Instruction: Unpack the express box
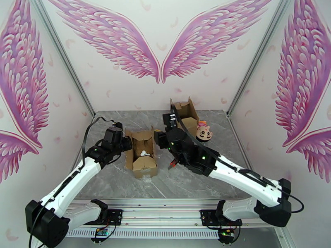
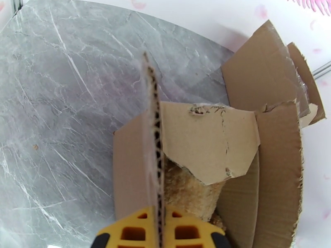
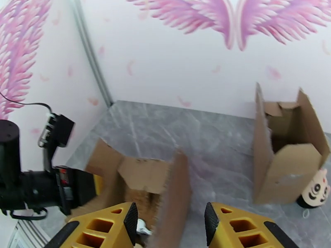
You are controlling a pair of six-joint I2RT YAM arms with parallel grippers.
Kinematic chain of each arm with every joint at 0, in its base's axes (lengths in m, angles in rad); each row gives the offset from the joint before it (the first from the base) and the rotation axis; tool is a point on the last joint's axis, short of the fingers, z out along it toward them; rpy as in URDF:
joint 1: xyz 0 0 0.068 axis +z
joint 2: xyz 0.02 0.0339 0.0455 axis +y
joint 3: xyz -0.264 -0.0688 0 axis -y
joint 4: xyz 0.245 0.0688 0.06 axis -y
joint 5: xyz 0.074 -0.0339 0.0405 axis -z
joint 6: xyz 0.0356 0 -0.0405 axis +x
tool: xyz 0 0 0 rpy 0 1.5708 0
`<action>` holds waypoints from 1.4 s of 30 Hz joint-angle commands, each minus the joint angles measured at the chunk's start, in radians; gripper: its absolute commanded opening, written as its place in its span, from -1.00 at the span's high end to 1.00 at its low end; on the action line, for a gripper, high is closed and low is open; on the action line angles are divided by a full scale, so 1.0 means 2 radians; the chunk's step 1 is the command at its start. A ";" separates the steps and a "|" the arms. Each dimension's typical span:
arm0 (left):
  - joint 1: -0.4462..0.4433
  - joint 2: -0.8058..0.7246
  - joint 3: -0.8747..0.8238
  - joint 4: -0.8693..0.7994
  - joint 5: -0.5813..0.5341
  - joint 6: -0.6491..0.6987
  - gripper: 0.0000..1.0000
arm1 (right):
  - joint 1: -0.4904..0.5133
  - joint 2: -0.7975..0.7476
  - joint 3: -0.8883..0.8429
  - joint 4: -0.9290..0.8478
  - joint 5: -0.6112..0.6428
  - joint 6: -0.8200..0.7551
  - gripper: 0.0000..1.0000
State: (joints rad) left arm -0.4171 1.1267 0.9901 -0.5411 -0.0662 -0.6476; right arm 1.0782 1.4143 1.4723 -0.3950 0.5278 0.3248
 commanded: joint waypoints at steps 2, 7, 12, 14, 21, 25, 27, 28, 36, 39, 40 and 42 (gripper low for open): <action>-0.008 -0.035 -0.018 0.043 -0.025 -0.032 1.00 | 0.037 0.076 0.050 -0.018 -0.040 -0.019 0.03; -0.011 -0.050 -0.043 0.056 -0.032 -0.046 1.00 | 0.040 0.125 0.058 -0.011 -0.039 0.042 0.09; -0.012 -0.051 -0.050 0.060 -0.030 -0.044 1.00 | 0.037 0.142 0.020 0.023 -0.014 0.074 0.10; -0.012 -0.051 -0.050 0.060 -0.030 -0.040 1.00 | 0.037 0.151 0.015 0.022 -0.012 0.074 0.10; -0.012 -0.051 -0.052 0.060 -0.027 -0.035 1.00 | 0.008 0.163 0.013 -0.030 -0.005 0.104 0.10; -0.012 -0.055 -0.053 0.057 -0.031 -0.032 1.00 | -0.009 0.160 0.022 -0.053 -0.001 0.093 0.09; -0.011 -0.056 -0.053 0.055 -0.034 -0.031 1.00 | -0.015 0.165 0.031 -0.069 0.002 0.087 0.09; -0.011 -0.057 -0.053 0.056 -0.034 -0.031 1.00 | -0.017 0.169 0.035 -0.069 -0.008 0.082 0.09; -0.012 -0.052 -0.051 0.057 -0.026 -0.029 1.00 | -0.018 0.233 0.082 -0.090 -0.077 0.088 -0.03; -0.011 -0.053 -0.049 0.051 -0.027 -0.023 1.00 | -0.018 0.240 0.075 -0.084 -0.056 0.093 -0.05; -0.011 -0.053 -0.047 0.046 -0.029 -0.022 1.00 | -0.019 0.242 0.077 -0.088 -0.043 0.094 -0.06; -0.011 -0.054 -0.046 0.043 -0.031 -0.021 1.00 | -0.020 0.245 0.077 -0.091 -0.022 0.093 -0.07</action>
State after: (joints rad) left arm -0.4423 1.0431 0.8906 -0.4446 -0.1123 -0.7147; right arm 1.0435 1.8698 1.6176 -0.5110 0.4297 0.4923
